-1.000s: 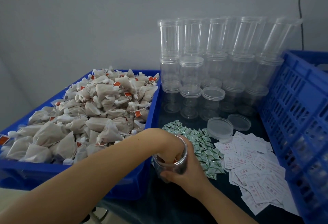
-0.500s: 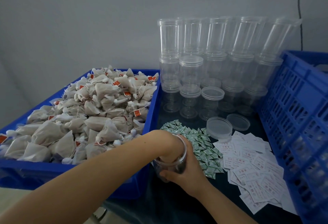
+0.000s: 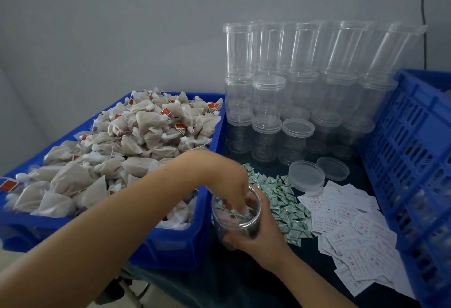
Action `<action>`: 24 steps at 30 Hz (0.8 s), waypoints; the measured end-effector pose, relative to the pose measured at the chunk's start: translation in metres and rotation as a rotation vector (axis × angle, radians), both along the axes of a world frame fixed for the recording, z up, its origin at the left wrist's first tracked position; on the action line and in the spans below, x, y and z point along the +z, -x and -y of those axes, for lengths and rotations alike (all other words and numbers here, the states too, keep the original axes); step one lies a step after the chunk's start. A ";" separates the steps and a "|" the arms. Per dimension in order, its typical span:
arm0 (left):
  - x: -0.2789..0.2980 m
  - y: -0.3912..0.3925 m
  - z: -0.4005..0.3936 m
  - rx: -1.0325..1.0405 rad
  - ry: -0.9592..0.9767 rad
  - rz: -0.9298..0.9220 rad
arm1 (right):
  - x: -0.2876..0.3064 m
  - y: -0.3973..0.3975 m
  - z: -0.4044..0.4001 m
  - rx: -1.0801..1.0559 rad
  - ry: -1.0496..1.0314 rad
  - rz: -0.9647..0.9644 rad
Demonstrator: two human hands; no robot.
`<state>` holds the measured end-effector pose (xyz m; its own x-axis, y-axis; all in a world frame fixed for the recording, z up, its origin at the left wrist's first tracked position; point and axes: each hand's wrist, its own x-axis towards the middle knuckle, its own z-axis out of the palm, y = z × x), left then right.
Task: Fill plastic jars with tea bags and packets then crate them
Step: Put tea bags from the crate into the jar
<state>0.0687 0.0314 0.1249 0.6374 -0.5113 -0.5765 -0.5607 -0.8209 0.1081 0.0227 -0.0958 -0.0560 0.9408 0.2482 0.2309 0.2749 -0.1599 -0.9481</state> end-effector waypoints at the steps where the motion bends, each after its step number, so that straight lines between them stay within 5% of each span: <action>1: 0.004 -0.002 -0.005 0.027 0.066 0.013 | -0.001 0.000 0.000 0.002 -0.004 0.001; 6: 0.011 -0.036 -0.038 0.240 0.345 0.323 | -0.002 0.001 0.000 -0.031 0.014 0.012; 12: -0.035 -0.066 -0.056 0.426 0.376 0.624 | -0.001 0.002 0.000 -0.029 -0.002 0.010; 24: -0.079 -0.081 -0.076 0.405 0.261 0.803 | -0.003 0.002 0.000 -0.038 0.011 0.013</action>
<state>0.1501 0.1079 0.0462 0.9528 -0.2142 0.2151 -0.2239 -0.9744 0.0214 0.0207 -0.0955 -0.0590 0.9465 0.2153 0.2403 0.2805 -0.1807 -0.9427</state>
